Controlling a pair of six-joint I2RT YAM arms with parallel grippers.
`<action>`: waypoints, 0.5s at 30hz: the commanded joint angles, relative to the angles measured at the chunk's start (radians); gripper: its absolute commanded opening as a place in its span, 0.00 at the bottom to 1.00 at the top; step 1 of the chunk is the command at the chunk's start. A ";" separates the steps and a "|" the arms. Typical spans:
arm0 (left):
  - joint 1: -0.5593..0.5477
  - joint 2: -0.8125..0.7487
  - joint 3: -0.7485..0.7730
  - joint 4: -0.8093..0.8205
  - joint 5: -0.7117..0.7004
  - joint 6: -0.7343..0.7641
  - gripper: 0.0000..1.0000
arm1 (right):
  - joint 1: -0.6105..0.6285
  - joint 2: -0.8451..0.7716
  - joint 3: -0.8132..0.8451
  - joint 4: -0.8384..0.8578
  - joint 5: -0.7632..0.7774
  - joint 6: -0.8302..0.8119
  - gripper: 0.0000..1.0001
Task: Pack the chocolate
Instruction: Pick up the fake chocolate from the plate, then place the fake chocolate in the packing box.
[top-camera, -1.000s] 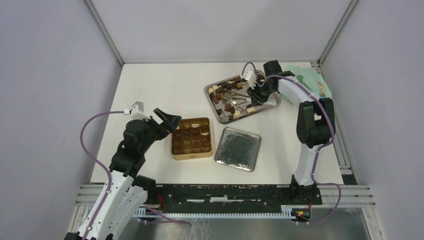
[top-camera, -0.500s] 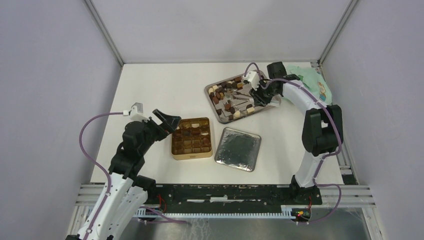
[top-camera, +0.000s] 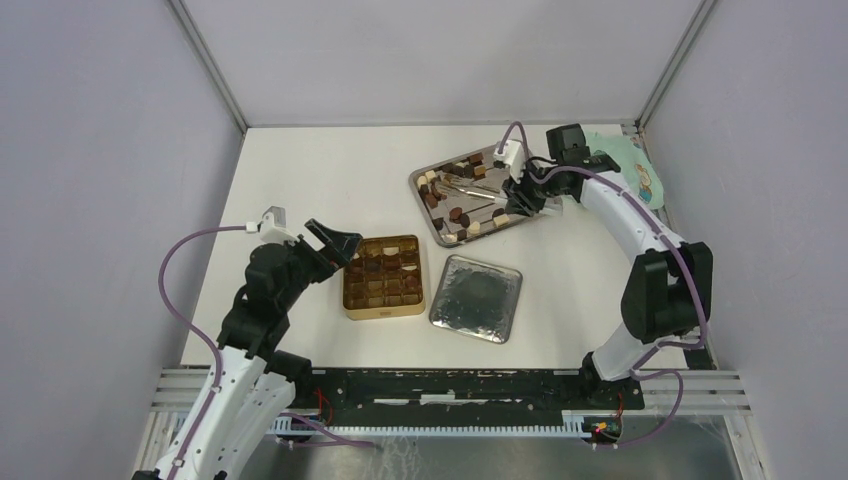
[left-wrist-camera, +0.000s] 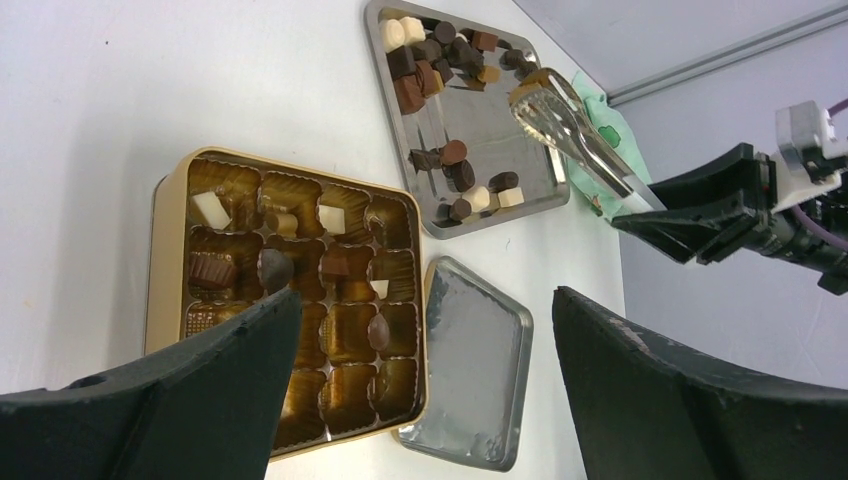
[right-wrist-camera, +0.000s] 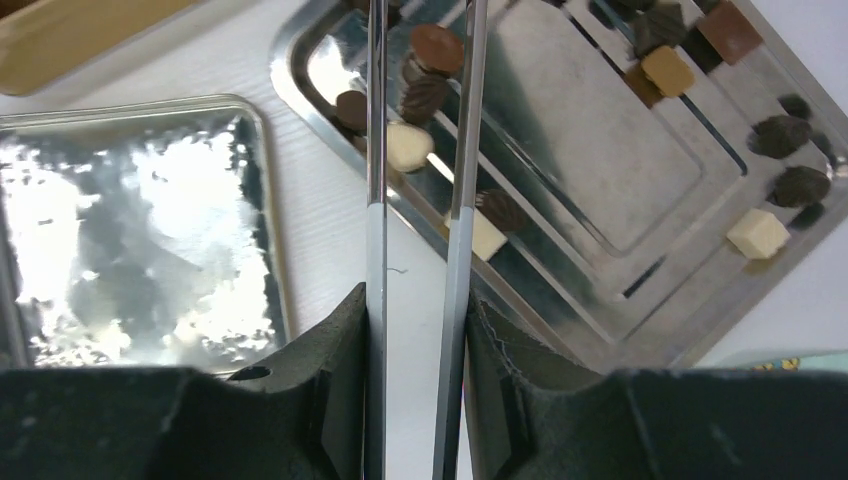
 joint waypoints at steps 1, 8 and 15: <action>-0.002 0.014 -0.007 -0.001 -0.014 -0.033 0.99 | 0.044 -0.107 -0.044 -0.035 -0.149 -0.045 0.10; -0.003 0.059 0.004 -0.045 -0.031 -0.023 0.97 | 0.186 -0.215 -0.170 -0.061 -0.209 -0.112 0.10; -0.002 0.074 0.004 -0.068 -0.062 -0.024 0.97 | 0.335 -0.222 -0.249 0.009 -0.118 -0.055 0.12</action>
